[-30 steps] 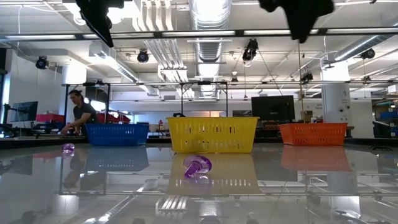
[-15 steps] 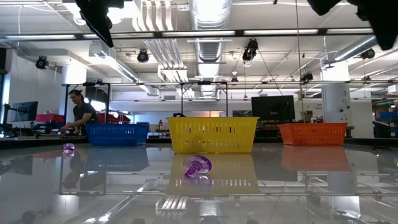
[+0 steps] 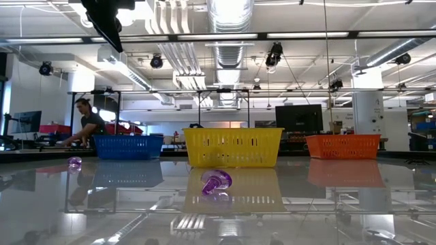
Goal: Sort Halloween decoration
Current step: Put the white skeleton toy into the yellow bin
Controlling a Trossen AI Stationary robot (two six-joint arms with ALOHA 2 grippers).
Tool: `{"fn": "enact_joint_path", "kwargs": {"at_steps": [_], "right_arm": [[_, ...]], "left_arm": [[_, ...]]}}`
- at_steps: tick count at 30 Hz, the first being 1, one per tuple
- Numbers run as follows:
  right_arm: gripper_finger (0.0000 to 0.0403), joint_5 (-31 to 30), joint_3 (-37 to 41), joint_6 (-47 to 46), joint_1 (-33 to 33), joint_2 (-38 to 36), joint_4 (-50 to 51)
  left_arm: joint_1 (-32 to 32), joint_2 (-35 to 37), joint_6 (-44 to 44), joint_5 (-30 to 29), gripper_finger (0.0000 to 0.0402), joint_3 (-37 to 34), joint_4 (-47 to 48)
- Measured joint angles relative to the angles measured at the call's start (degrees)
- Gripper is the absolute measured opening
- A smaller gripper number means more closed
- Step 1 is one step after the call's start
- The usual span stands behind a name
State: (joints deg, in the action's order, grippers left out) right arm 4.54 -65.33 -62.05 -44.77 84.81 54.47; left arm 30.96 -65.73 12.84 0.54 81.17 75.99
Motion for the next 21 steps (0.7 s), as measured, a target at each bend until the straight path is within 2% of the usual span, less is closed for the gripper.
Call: {"fn": "enact_joint_path", "kwargs": {"at_steps": [8,13,16,21], "right_arm": [[0.0125,0.0,6.6,3.0,-6.4,0.0,-5.2],[0.0129,0.1,9.8,2.7,-7.1,0.0,-11.5],[0.0135,2.4,11.4,2.2,-7.1,0.0,-16.4],[0.0149,2.5,11.9,2.6,-7.1,0.0,-18.0]], "left_arm": [[0.0,0.0,-1.9,-0.1,0.0160,0.0,0.0],[0.0,0.0,-4.3,-0.1,0.0160,0.0,0.1],[0.0,0.0,-6.7,-0.1,0.0160,0.0,0.1],[0.0,0.0,-8.9,0.0,0.0160,0.0,0.1]]}}
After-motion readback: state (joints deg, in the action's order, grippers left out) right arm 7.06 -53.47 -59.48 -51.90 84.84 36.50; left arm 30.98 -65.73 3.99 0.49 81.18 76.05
